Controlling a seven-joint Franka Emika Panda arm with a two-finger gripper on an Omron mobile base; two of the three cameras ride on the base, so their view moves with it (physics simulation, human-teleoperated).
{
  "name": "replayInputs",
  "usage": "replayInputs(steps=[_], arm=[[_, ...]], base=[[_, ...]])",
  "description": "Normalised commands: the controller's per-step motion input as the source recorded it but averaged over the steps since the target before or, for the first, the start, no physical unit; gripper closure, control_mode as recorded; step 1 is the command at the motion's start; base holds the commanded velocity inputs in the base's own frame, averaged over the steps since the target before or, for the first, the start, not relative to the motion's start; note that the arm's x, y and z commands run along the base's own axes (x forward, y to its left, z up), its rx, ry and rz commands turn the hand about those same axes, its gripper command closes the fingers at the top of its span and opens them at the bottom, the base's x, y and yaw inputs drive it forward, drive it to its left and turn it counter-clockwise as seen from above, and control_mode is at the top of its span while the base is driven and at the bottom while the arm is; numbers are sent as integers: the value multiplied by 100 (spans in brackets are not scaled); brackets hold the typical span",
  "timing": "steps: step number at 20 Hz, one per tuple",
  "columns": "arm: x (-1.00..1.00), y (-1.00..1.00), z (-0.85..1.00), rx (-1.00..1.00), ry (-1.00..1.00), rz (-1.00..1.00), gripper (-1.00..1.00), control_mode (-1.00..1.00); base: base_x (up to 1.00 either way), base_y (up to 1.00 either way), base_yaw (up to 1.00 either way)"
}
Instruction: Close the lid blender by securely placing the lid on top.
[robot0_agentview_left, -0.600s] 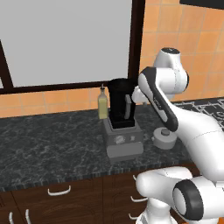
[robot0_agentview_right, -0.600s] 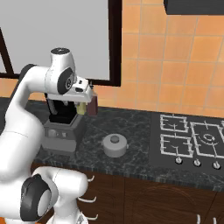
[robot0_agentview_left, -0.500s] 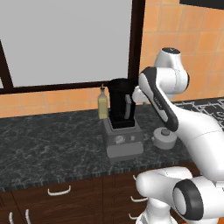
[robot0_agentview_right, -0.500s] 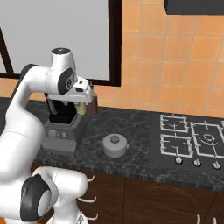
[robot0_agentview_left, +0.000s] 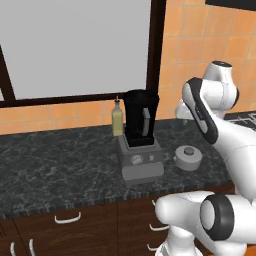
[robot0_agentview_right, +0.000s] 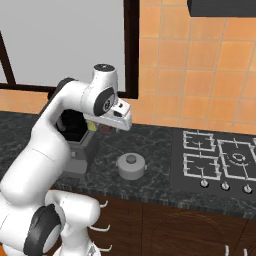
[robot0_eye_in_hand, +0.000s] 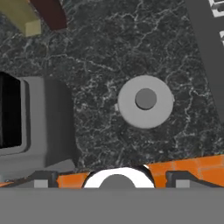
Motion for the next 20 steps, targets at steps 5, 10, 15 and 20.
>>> replayInputs(steps=[5, 10, 15, 20], arm=[[16, -39, -75, 0, 17, -19, -100, -100], [24, -32, -82, 0, 10, -19, -100, -100], [33, -8, -59, 0, 0, -9, -100, -100], [27, 0, -44, -1, 0, -2, -100, -100]], base=[[0, 0, 0], [0, 0, 0], [0, 0, 0], [0, 0, 0]])
